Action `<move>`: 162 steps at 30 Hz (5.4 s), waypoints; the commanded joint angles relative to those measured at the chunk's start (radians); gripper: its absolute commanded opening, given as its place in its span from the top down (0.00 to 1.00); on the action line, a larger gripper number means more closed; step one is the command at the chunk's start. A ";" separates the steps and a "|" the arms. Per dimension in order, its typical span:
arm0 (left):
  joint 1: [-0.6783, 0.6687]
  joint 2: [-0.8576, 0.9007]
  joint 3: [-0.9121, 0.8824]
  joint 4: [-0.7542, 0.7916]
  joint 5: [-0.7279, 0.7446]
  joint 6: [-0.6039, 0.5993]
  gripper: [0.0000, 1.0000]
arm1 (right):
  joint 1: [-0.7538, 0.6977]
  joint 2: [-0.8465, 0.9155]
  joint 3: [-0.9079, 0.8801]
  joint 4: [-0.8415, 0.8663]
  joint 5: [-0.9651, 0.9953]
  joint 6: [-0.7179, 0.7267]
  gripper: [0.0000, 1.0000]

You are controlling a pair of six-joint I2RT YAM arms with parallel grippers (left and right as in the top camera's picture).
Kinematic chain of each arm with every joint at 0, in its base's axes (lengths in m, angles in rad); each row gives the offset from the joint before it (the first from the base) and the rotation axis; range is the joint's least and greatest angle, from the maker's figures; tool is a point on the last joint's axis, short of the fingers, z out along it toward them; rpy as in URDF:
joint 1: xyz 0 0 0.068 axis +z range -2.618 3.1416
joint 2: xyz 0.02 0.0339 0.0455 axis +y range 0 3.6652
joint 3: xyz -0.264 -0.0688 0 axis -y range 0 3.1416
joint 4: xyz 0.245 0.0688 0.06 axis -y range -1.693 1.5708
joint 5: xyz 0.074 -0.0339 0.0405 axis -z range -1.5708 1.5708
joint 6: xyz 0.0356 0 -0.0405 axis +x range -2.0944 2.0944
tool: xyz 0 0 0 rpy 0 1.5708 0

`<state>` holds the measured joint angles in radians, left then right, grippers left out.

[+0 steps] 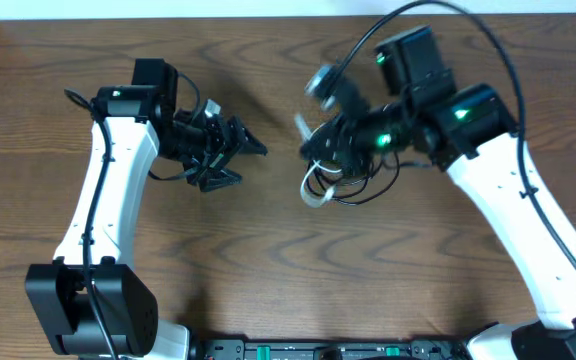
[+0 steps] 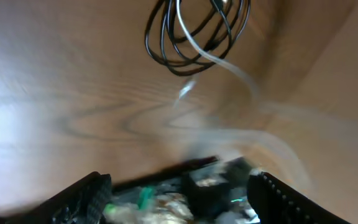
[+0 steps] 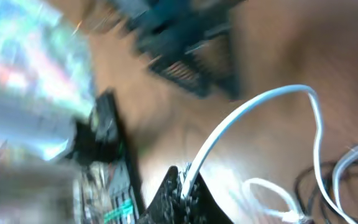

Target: Untangle cables

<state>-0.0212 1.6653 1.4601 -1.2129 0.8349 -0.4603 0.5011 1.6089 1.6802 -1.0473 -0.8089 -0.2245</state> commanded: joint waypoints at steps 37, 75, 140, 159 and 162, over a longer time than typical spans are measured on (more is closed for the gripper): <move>0.038 -0.001 0.015 0.007 0.702 -0.224 0.66 | 0.070 -0.011 0.006 0.045 -0.013 -0.157 0.98; 0.038 -0.289 0.184 1.153 0.478 -1.300 0.93 | -0.012 -0.011 0.006 -0.051 0.710 0.517 0.01; 0.546 0.513 0.222 1.407 -0.652 0.153 0.07 | -0.015 -0.011 -0.586 0.311 0.674 0.639 0.01; 0.505 0.490 0.198 1.022 -0.457 0.152 0.09 | -0.015 -0.011 -0.586 0.314 0.648 0.639 0.01; 0.452 0.549 0.197 1.011 -0.520 0.145 0.02 | -0.015 -0.011 -0.586 0.314 0.650 0.631 0.01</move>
<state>0.4694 2.1399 1.6623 -0.1913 0.3599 -0.3164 0.4862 1.6089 1.1007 -0.7353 -0.1493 0.4026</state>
